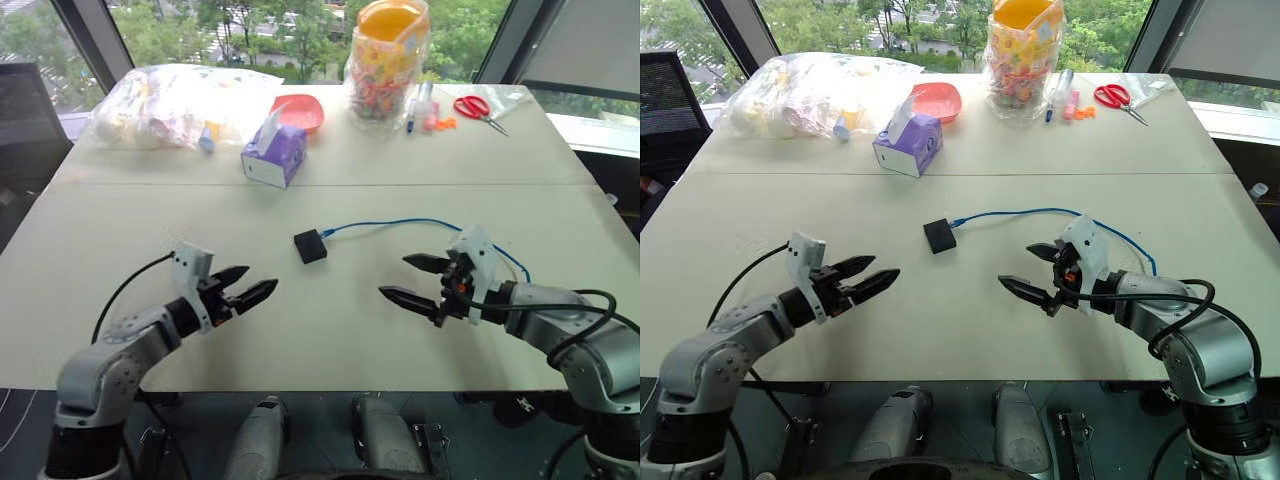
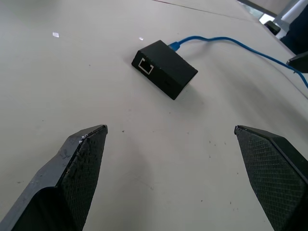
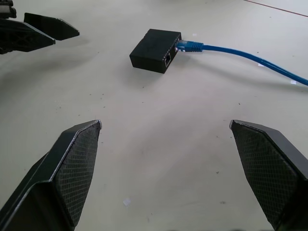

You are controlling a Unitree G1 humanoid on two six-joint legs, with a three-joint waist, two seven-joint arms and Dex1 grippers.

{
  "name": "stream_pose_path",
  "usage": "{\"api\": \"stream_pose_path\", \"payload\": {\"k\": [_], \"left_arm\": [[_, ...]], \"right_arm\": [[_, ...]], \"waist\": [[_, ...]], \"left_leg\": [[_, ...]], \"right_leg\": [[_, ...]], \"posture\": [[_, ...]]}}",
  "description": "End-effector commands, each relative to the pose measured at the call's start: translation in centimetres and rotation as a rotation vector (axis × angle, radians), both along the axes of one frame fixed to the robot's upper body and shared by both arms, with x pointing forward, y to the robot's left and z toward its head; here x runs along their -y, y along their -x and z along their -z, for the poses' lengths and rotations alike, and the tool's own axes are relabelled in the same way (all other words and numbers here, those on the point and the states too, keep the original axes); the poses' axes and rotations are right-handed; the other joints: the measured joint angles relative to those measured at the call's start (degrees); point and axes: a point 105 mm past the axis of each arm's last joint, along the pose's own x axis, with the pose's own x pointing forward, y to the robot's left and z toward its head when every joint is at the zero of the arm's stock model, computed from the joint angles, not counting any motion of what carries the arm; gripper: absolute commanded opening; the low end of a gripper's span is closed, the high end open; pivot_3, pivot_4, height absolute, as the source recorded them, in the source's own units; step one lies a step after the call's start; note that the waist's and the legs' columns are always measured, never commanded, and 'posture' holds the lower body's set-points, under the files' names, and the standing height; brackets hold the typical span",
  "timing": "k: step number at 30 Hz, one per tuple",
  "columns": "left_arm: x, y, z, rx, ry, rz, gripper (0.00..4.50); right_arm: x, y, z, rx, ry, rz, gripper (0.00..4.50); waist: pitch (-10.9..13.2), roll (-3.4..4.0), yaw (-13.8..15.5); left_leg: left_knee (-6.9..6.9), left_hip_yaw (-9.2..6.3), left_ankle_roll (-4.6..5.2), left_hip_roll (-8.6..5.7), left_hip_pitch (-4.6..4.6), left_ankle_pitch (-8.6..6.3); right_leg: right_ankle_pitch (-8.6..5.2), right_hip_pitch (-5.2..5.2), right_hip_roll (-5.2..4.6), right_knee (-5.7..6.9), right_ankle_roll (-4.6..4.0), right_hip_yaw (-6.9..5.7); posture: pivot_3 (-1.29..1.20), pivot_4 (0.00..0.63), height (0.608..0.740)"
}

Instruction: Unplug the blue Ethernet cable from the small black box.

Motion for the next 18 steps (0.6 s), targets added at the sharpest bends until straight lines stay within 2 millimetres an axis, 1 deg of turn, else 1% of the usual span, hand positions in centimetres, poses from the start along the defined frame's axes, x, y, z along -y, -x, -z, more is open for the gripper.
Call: {"api": "stream_pose_path", "payload": {"k": [1,4,8,11,18], "left_arm": [[-0.6,-0.7,-1.4,0.077,-0.007,0.018,4.45],[-1.5,-1.2,-1.5,0.095,-0.029,0.01,4.45],[-1.9,-2.1,-1.9,0.109,-0.021,0.0,4.45],[-1.8,-2.4,-1.9,0.117,-0.029,0.006,4.45],[-1.2,-2.6,-1.9,0.135,-0.058,0.055,4.45]], "right_arm": [[-0.3,-0.4,-1.4,0.056,0.003,-0.033,4.5],[-0.5,-0.6,-1.3,0.061,0.017,-0.024,4.5],[-0.7,-0.5,-1.4,0.048,0.032,-0.026,4.5],[-0.7,-0.4,-1.5,0.038,0.039,-0.029,4.5],[-0.6,-1.2,-2.3,0.055,0.053,-0.015,4.5]], "waist": [[0.0,0.0,0.0],[0.0,0.0,0.02],[0.0,0.0,0.06],[0.0,0.0,0.03],[0.0,0.01,-0.07]], "left_leg": [[0.0,0.0,0.0,0.0,-0.02,0.0],[0.02,0.0,0.0,0.0,-0.02,0.0],[-0.01,-0.01,0.0,0.0,-0.09,0.0],[0.0,-0.01,0.01,-0.01,-0.11,0.0],[0.0,-0.01,0.0,0.01,-0.09,0.0]], "right_leg": [[0.0,-0.02,0.0,0.0,0.0,0.0],[0.01,-0.02,0.0,0.0,-0.01,-0.01],[0.01,-0.08,0.0,-0.02,-0.01,-0.01],[0.02,-0.08,-0.01,-0.02,0.0,-0.01],[0.03,-0.09,0.0,-0.01,0.0,-0.02]], "posture": [[0.0,0.15,0.74],[0.0,0.15,0.74],[0.0,0.15,0.74],[0.0,0.15,0.74],[0.0,0.15,0.74]]}}
